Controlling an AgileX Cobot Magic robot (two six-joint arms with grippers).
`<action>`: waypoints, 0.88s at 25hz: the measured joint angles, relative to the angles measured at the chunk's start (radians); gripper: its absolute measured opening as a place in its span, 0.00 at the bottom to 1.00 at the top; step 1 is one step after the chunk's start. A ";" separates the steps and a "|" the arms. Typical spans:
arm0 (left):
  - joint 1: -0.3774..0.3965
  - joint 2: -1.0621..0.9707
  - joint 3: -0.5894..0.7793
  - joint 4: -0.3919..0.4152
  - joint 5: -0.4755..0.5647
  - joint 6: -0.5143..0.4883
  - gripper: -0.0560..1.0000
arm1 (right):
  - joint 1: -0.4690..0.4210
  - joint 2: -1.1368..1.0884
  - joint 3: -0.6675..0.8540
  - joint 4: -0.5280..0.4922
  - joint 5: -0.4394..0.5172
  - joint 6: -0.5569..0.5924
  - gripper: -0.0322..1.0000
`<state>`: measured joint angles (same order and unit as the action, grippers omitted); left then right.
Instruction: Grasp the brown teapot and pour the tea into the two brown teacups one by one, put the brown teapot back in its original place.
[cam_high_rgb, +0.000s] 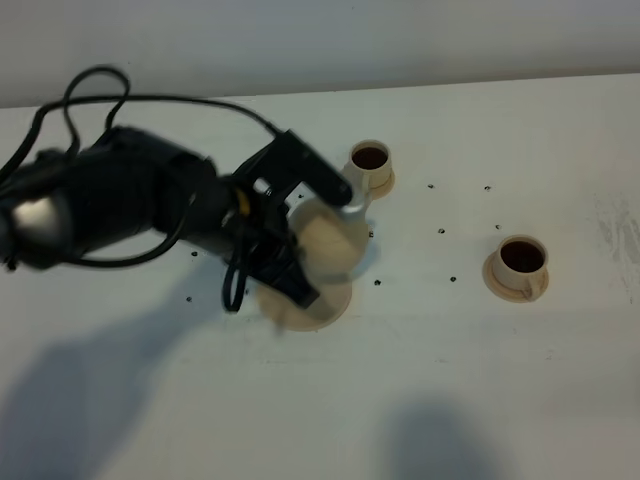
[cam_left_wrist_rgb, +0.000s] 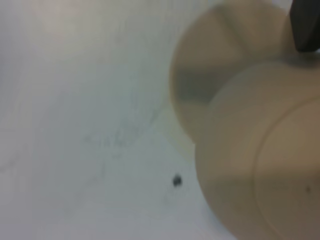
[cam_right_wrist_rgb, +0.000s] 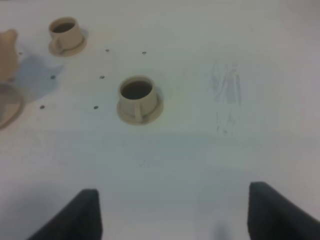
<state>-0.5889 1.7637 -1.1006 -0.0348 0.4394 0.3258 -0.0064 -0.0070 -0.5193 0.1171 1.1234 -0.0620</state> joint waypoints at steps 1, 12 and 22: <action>0.001 -0.003 0.018 -0.010 -0.015 0.000 0.14 | 0.000 0.000 0.000 0.000 0.000 0.000 0.61; 0.014 0.018 0.088 -0.028 -0.043 -0.044 0.14 | 0.000 0.000 0.000 0.000 0.000 0.000 0.61; 0.052 0.026 0.148 -0.028 -0.066 -0.054 0.14 | 0.000 0.000 0.000 0.000 0.000 0.000 0.61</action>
<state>-0.5367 1.7897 -0.9525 -0.0633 0.3735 0.2717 -0.0064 -0.0070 -0.5193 0.1171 1.1234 -0.0620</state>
